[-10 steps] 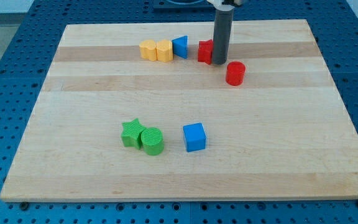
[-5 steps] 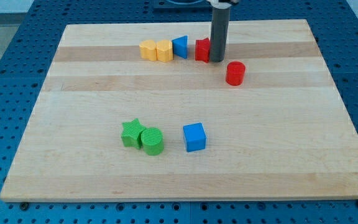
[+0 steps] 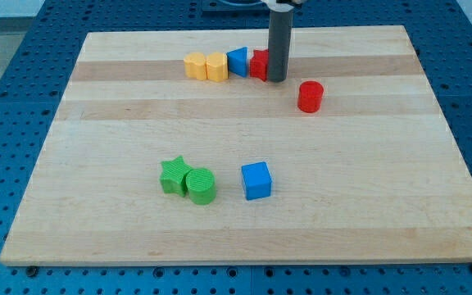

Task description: Keep the red blocks to the right of the blue triangle

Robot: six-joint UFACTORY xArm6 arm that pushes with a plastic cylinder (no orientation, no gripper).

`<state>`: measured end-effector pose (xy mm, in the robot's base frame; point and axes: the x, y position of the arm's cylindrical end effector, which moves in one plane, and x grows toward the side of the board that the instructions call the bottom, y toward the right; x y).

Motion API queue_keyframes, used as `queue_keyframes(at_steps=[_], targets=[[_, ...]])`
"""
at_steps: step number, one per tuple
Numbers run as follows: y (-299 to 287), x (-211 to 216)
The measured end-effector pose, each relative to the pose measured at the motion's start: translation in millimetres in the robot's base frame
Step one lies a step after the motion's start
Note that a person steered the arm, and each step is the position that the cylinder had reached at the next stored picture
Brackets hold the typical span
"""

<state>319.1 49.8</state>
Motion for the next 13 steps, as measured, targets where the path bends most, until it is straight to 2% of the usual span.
queue_keyframes(at_steps=[3,4,5,9,11,13], targets=[[16.0,77.0],[72.5,90.5],[99.5,88.9],[76.7,89.7],[68.5,48.7],[41.3,75.5]])
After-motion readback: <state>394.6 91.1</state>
